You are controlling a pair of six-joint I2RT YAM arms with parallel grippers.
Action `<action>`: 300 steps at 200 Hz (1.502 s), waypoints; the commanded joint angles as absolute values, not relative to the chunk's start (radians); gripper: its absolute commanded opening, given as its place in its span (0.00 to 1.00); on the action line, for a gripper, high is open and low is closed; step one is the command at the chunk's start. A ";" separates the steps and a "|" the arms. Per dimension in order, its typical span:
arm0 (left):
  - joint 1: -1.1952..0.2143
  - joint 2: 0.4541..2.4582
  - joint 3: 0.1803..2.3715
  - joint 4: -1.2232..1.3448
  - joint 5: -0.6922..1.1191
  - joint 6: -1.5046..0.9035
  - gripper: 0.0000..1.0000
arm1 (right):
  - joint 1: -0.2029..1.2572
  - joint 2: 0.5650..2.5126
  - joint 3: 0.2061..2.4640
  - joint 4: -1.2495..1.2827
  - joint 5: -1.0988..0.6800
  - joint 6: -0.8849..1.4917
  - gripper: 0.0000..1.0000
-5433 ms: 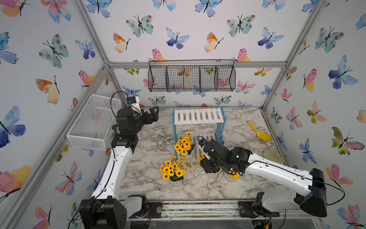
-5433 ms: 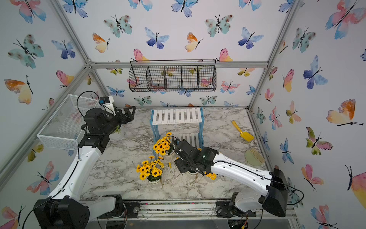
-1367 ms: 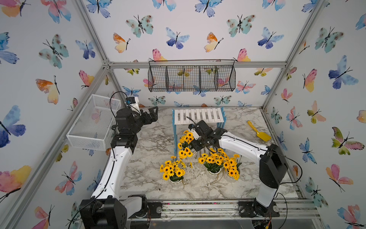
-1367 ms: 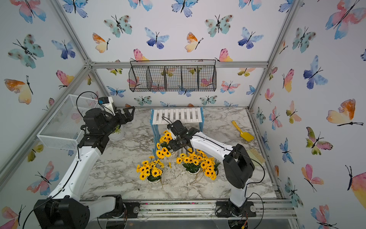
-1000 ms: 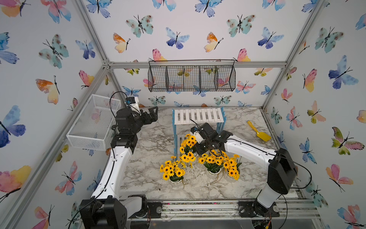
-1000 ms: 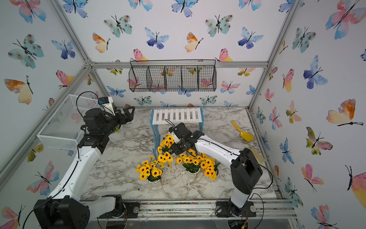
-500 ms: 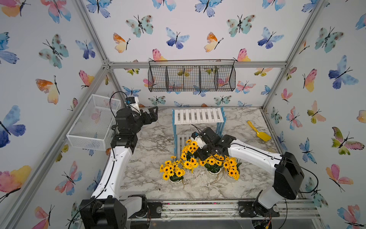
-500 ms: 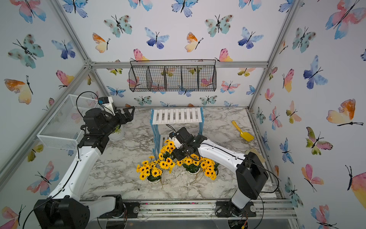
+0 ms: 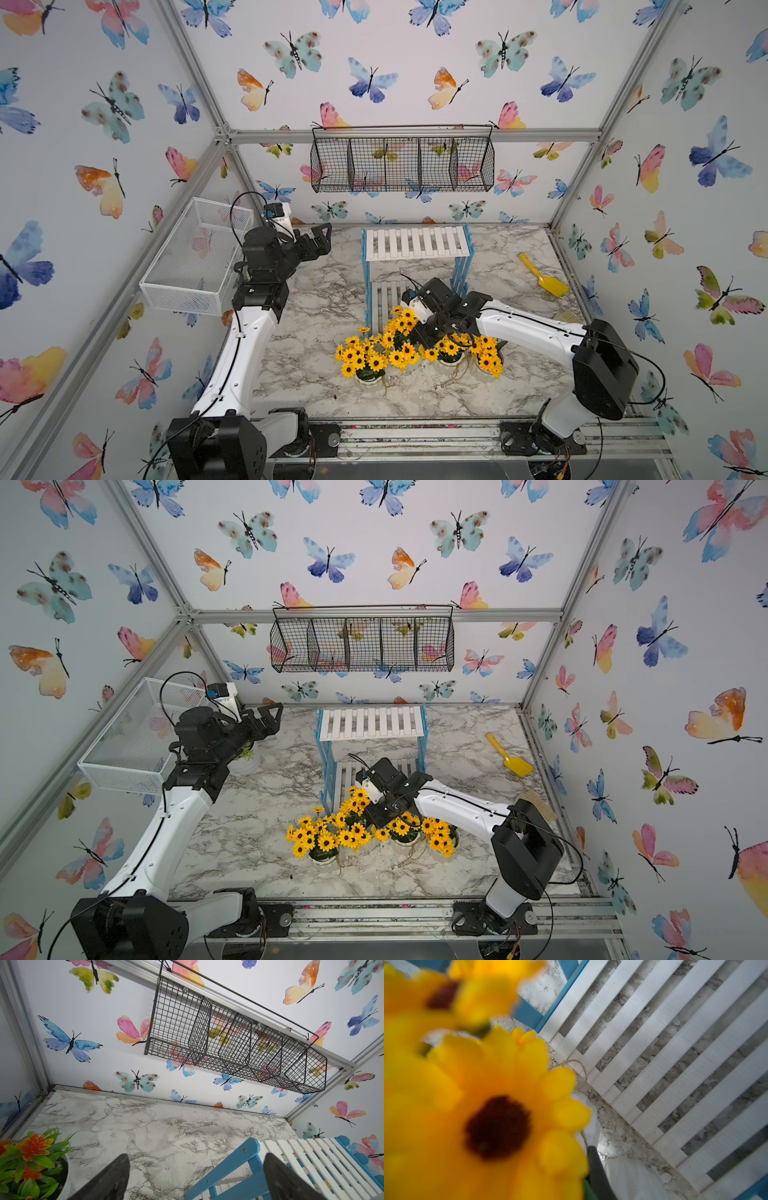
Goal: Take the sunflower pots off the shelves
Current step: Place the sunflower pot at the center of the board.
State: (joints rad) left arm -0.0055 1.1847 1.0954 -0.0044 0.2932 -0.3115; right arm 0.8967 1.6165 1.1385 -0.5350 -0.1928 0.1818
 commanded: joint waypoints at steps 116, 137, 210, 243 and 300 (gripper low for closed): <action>0.004 1.165 1.081 0.011 0.302 -0.303 0.99 | 0.916 1.580 1.026 -0.445 -0.240 0.173 0.12; 0.004 1.166 1.080 0.011 0.301 -0.303 1.00 | 0.918 1.582 1.022 -0.444 -0.238 0.171 0.18; 0.003 1.165 1.080 0.009 0.298 -0.302 1.00 | 0.920 1.563 1.044 -0.470 -0.224 0.163 0.43; 0.004 1.165 1.080 0.009 0.296 -0.301 1.00 | 0.920 1.522 1.067 -0.486 -0.210 0.161 0.54; 0.006 1.164 1.087 0.007 0.287 -0.296 1.00 | 0.920 1.431 1.105 -0.485 -0.171 0.145 0.90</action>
